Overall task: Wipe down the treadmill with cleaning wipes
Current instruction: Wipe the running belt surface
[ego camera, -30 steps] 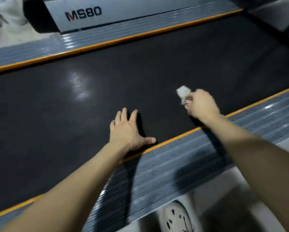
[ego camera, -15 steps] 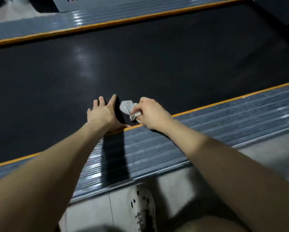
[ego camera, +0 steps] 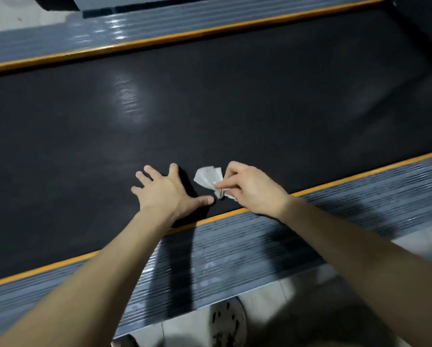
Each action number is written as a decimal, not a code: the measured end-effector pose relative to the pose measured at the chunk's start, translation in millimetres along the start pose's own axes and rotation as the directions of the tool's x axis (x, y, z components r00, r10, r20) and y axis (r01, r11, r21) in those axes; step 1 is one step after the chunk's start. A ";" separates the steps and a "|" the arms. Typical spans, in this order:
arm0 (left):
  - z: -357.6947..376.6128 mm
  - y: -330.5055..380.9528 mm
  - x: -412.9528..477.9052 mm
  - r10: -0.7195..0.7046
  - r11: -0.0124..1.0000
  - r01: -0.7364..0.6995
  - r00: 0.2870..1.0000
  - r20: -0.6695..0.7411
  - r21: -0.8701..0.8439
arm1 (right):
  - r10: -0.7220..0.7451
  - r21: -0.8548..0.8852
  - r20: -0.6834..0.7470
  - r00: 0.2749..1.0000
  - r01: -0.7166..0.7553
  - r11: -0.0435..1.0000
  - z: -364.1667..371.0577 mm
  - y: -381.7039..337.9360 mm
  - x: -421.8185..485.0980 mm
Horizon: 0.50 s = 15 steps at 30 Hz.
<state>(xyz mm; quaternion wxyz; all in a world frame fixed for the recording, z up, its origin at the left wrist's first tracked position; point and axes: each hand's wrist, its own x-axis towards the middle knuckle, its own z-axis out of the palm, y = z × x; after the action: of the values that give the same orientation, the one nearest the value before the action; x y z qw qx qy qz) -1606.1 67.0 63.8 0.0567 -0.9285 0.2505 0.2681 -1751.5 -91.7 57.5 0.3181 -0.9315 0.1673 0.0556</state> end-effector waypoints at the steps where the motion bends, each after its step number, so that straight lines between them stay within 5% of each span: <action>1: -1.7 10.3 -0.1 -0.040 0.998 0.039 0.999 -0.006 -0.038 | 0.000 -0.014 0.030 1.000 0.000 1.000 -11.1 7.7 -5.6; 4: -3.1 40.5 -0.9 -0.058 0.994 0.054 0.998 -0.031 -0.099 | 0.216 -0.185 -0.127 0.968 -0.237 0.954 -65.9 66.5 -15.7; 6: 1.4 57.1 -5.8 0.006 0.994 -0.012 0.998 -0.056 -0.108 | 0.453 -0.215 -0.379 0.807 -0.552 0.806 -108.0 107.4 -25.2; 8: 10.3 68.6 -16.6 0.010 0.990 -0.019 0.998 -0.066 -0.138 | 0.550 -0.085 -0.482 0.682 -0.661 0.746 -112.5 112.9 -29.6; 10: 17.9 81.2 -19.0 -0.009 0.991 0.004 0.999 -0.039 -0.137 | 0.431 -0.095 -0.386 0.816 -0.500 0.861 -81.5 86.4 -22.4; 12: 22.3 90.9 -16.9 -0.023 0.994 0.023 1.000 -0.004 -0.109 | 0.175 -0.102 -0.085 0.981 -0.183 0.978 -42.2 54.1 -27.7; 13: 22.7 92.9 -16.5 -0.034 0.994 0.034 0.999 0.002 -0.102 | 0.054 -0.103 0.051 0.997 -0.048 0.993 -31.8 46.5 -32.0; 15: 20.1 94.0 -14.6 -0.058 0.995 0.058 0.998 0.006 -0.077 | -0.024 -0.103 0.105 0.994 0.035 0.994 -47.2 60.0 -26.9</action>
<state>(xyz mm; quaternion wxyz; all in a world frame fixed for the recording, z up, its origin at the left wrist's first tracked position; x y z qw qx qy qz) -1672.8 -3.4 57.1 0.0292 -0.9363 0.2130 0.2776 -1797.8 -157.7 66.1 0.2779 -0.9451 0.1339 0.1078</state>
